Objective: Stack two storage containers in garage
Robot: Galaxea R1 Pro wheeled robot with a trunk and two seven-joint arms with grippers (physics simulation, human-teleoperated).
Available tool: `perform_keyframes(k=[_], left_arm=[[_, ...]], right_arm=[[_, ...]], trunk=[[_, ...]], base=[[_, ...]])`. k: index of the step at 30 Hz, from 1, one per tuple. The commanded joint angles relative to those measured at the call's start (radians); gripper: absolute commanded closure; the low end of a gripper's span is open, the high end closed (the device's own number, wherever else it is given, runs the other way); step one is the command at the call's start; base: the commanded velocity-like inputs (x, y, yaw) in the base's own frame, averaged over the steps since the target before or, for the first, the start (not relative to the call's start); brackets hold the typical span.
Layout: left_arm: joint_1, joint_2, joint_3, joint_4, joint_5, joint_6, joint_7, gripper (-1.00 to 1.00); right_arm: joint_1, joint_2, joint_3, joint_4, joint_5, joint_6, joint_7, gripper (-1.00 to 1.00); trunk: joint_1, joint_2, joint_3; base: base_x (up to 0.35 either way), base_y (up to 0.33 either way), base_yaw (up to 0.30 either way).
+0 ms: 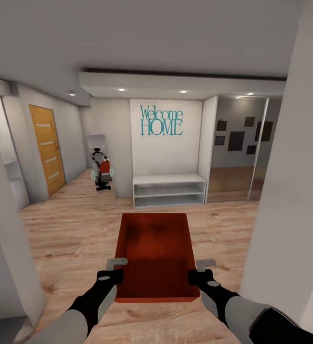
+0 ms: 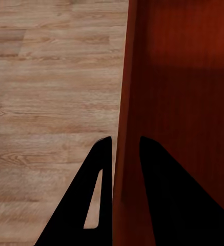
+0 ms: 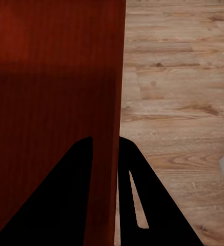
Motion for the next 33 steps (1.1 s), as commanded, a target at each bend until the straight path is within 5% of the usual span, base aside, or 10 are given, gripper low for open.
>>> perform_keyframes(k=[1,33], left_arm=[[-0.001,0.001,0.039,-0.005,-0.02,-0.039,0.015,1.0],[-0.001,-0.001,0.04,-0.001,-0.02,-0.039,0.008,1.0]], right_arm=[[0.0,0.0,-0.012,0.02,-0.012,-0.004,-0.003,1.0],[0.0,0.0,-0.012,0.019,-0.009,-0.006,-0.002,1.0]], trunk=[[0.001,-0.001,0.0],[0.001,-0.001,0.005]], base=[[0.32,0.0,0.0],[0.32,0.0,0.078]])
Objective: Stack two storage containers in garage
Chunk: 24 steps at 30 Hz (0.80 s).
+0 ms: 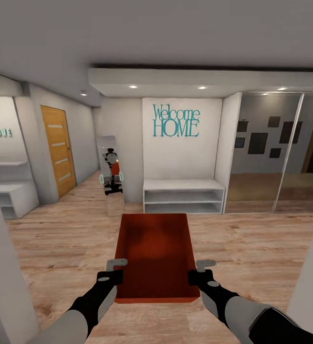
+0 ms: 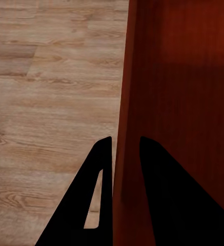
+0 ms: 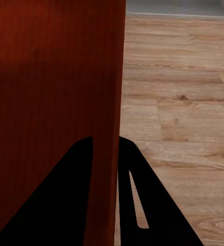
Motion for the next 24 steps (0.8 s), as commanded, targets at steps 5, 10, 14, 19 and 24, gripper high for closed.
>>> perform_keyframes(k=[5,10,14,19,24], left_arm=[[-0.001,0.001,0.027,-0.015,-0.014,-0.029,0.013,1.0],[-0.001,0.001,0.029,-0.017,-0.013,-0.033,0.013,1.0],[-0.001,0.0,0.031,-0.02,-0.002,-0.035,0.015,1.0],[-0.001,-0.002,0.033,-0.023,0.008,-0.037,0.011,1.0],[-0.001,0.004,0.032,-0.013,0.012,-0.039,0.009,1.0]], right_arm=[[0.0,0.0,-0.015,0.014,-0.006,-0.011,-0.003,1.0],[0.0,-0.001,-0.013,0.014,-0.006,-0.012,-0.003,1.0],[0.0,0.0,-0.013,0.014,-0.009,-0.012,-0.003,1.0],[0.0,0.0,-0.012,0.015,-0.007,-0.01,-0.002,1.0],[0.0,0.001,-0.011,0.015,-0.002,-0.006,0.0,1.0]], trunk=[[0.001,-0.001,0.0],[0.001,-0.001,0.0],[0.001,-0.001,0.0],[0.001,-0.001,0.0],[0.001,-0.001,0.0]], base=[[0.32,0.0,0.0],[0.32,0.0,0.0],[0.32,0.0,0.0],[0.32,0.0,0.0],[0.32,0.0,0.0]])
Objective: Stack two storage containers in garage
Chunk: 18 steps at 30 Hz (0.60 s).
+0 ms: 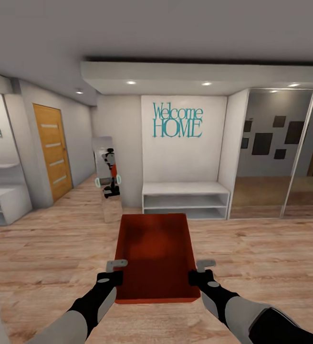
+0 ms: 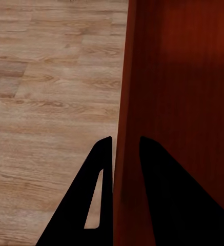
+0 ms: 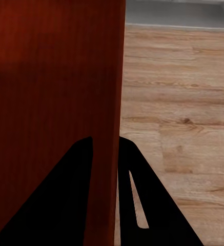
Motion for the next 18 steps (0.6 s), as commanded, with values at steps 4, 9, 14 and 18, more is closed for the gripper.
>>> perform_keyframes(k=[4,9,14,18], left_arm=[[-0.001,0.003,0.044,-0.029,0.011,-0.023,0.014,1.0],[-0.001,0.003,0.044,-0.029,0.045,-0.025,0.013,1.0],[-0.001,0.004,0.044,-0.024,0.046,-0.025,0.014,1.0],[-0.001,0.003,0.044,-0.024,0.047,-0.025,0.015,1.0]], right_arm=[[0.0,0.0,-0.017,0.013,-0.004,-0.001,0.001,1.0],[0.0,0.002,-0.015,0.013,-0.006,0.0,0.001,1.0],[0.0,0.002,-0.015,0.013,-0.009,0.002,0.002,1.0],[0.0,0.002,-0.015,0.013,-0.007,0.002,0.002,1.0]], trunk=[[0.001,-0.001,0.0],[0.001,-0.001,0.0],[0.001,-0.001,0.0],[0.001,-0.001,0.0]], base=[[0.32,0.0,0.0],[0.32,0.0,0.0],[0.32,0.0,0.0],[0.32,0.0,0.0]])
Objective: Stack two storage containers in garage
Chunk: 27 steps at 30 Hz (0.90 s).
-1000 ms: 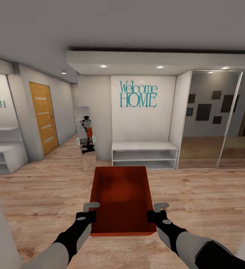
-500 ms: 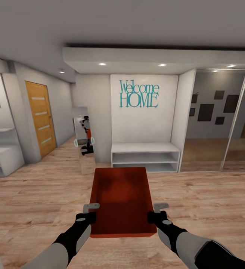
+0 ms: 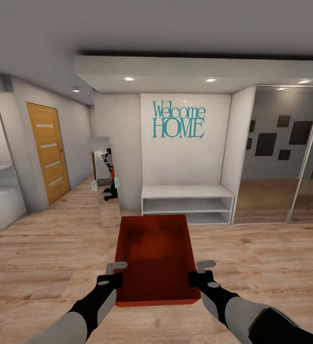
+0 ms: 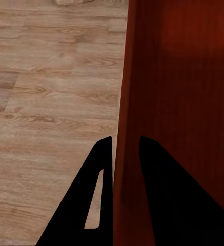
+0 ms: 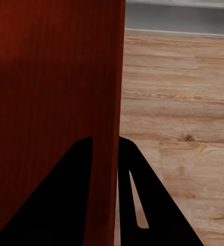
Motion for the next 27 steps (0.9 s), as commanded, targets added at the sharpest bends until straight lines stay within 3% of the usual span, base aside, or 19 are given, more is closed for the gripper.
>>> perform_keyframes(k=[1,5,6,11,27], left_arm=[[-0.001,0.001,0.072,-0.052,0.005,-0.005,0.012,1.0],[0.0,0.001,0.072,-0.051,0.004,-0.005,0.013,1.0],[0.0,0.007,-0.002,-0.008,0.015,0.0,0.014,1.0],[0.0,0.015,-0.061,-0.01,0.075,-0.006,0.012,1.0],[0.0,0.017,-0.071,0.012,0.089,-0.026,0.01,1.0]], right_arm=[[0.0,0.0,-0.029,0.003,-0.004,-0.003,0.002,1.0],[0.0,0.0,-0.029,0.003,-0.004,-0.003,0.002,1.0],[0.0,0.0,0.002,0.005,-0.009,-0.003,0.001,1.0],[0.0,0.005,0.03,0.006,-0.021,-0.003,0.0,1.0],[0.001,0.018,0.144,0.006,-0.123,-0.003,-0.01,1.0]], trunk=[[0.001,-0.001,-0.001],[0.001,-0.001,-0.001],[0.001,-0.001,0.0],[0.001,-0.001,0.0],[0.001,-0.001,0.0]], base=[[0.32,0.0,0.0],[0.32,0.0,0.0],[0.0,0.0,0.0],[0.0,0.0,0.0],[0.0,0.0,0.0]])
